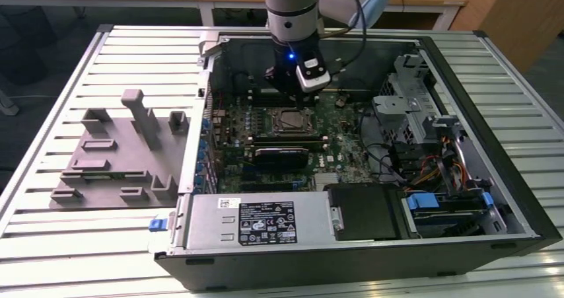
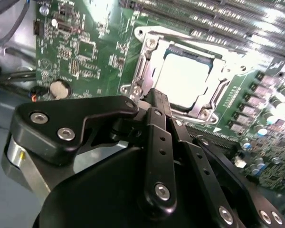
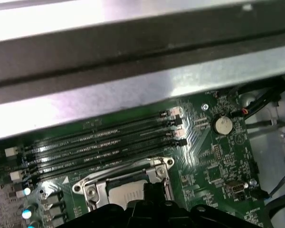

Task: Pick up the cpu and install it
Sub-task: 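Install the first cpu locking lever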

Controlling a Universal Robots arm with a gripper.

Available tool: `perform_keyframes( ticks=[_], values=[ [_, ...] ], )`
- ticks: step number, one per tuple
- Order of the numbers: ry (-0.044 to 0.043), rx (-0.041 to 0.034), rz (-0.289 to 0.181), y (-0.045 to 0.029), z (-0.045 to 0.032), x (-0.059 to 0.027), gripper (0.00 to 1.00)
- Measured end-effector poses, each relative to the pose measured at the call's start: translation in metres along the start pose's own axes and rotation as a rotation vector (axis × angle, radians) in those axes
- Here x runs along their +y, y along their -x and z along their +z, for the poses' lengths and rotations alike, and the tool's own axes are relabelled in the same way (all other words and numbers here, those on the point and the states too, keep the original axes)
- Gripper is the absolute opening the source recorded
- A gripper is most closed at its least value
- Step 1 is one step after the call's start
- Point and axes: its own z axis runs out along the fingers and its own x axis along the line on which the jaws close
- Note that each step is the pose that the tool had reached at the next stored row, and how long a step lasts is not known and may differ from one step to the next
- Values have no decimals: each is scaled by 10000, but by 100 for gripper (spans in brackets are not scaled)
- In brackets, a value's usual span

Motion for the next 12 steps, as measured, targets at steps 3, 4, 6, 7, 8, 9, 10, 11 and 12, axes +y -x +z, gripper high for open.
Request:
perform_keyframes(
  ticks=[3,4,6,7,8,9,10,11,12],
  values=[
    [-251,131,-32,23,5,6,11],
    [-328,206,-42,29,6,8,11],
    [-439,347,-52,36,11,6,11],
    [-459,387,-53,37,15,0,11],
    [-470,419,-54,38,19,-10,11],
    [-480,462,-54,40,27,-21,11],
    [-492,515,-54,42,34,-31,11],
    [-508,574,-54,44,40,-40,11],
    [-527,642,-56,45,45,-49,11]
  ],
)
